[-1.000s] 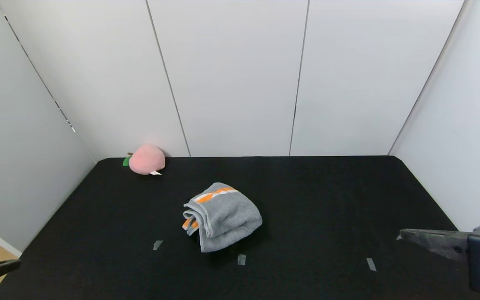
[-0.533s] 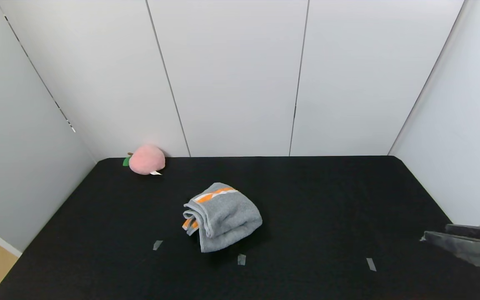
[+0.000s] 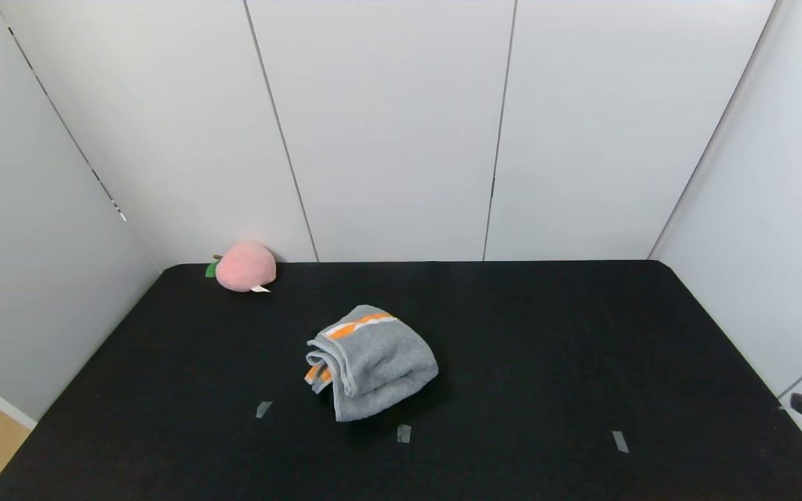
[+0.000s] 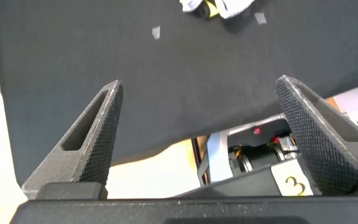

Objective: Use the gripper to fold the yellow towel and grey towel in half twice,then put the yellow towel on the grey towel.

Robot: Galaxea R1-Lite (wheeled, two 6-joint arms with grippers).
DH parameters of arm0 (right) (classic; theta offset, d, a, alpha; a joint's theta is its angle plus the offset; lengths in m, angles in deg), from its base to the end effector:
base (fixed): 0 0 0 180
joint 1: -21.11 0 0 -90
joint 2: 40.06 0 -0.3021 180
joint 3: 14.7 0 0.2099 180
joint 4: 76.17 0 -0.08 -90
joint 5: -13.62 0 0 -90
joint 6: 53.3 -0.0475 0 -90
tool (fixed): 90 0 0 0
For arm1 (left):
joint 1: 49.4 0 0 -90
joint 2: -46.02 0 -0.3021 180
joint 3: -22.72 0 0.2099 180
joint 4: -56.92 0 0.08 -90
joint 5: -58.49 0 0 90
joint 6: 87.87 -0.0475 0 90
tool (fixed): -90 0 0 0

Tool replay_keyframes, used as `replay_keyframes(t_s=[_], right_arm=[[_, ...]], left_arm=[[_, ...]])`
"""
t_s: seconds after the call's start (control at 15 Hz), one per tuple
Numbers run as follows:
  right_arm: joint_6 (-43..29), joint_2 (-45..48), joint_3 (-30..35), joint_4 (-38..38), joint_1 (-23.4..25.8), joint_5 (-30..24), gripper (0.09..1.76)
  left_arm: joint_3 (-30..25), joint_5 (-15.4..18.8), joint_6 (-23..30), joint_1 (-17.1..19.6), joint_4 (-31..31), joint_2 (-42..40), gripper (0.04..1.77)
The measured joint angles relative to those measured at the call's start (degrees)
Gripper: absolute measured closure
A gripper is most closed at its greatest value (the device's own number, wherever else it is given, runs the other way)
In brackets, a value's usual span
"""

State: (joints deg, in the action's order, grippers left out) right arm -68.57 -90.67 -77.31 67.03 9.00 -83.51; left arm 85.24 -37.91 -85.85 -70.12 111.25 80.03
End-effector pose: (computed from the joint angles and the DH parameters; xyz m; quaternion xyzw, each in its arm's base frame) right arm 0.1249 0.0328 0.2238 0.1187 0.2343 0.1333 0.9556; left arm 0.0473 -0.0122 0.2138 0.0353 0.2193 -0.1176 0.9679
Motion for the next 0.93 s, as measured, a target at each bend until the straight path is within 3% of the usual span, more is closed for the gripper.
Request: replay_keyframes(t_s=[0.4,0.93], right_arm=[[0.06,13.07,0.2,-11.51,4.71,-0.06,0.24],[-0.11,30.77,3.85,-23.65,10.08,-1.62,0.18]], left_arm=[[1.52,4.62,0.07,5.95,9.65,-7.61,0.09],[4.08,9.55,-0.11,11.25,20.31,-15.8,0.09]])
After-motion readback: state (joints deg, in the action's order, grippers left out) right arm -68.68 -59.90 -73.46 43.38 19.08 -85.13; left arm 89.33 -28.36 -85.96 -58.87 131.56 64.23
